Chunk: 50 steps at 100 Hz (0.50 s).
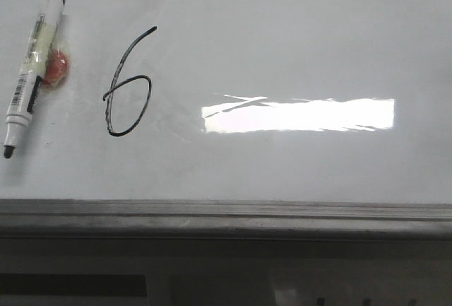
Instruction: Write number 6 on whiteboard
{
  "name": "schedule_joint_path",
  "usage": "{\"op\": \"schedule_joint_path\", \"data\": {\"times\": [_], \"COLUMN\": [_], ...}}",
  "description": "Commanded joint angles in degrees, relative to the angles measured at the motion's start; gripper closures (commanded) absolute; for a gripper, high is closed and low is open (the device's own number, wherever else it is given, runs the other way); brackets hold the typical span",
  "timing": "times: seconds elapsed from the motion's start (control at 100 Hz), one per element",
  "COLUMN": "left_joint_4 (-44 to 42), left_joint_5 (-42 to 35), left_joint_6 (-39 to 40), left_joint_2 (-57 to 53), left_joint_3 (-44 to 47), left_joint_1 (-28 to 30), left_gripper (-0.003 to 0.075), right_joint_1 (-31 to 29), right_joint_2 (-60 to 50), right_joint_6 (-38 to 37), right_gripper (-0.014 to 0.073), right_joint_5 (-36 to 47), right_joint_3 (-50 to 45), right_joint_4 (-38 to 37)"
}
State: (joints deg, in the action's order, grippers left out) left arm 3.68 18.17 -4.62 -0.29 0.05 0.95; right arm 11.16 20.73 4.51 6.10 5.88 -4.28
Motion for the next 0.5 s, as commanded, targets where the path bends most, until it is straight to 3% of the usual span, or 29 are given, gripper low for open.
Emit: {"op": "schedule_joint_path", "data": {"times": [0.0,0.17,0.49], "left_joint_4": [0.1,0.1,0.1], "left_joint_5": [-4.4,-4.4,-4.4], "left_joint_6": [0.6,0.6,0.6], "left_joint_2": [-1.7,-1.7,-1.7], "left_joint_3": [1.2,1.2,1.2], "left_joint_1": [0.0,0.0,0.0], "left_gripper": [0.0741,0.0741,0.0741], "right_joint_1": [-5.6,-10.5,-13.2], "right_joint_2": [-0.9,-7.5,-22.5], "right_joint_6": [-0.7,-1.7,-3.6], "right_gripper": [0.0657,0.0657,0.0657], "right_joint_5": [12.3,15.3,-14.0], "right_joint_3": [-1.8,-7.4,-7.4], "right_joint_4": [0.6,0.7,3.3]}}
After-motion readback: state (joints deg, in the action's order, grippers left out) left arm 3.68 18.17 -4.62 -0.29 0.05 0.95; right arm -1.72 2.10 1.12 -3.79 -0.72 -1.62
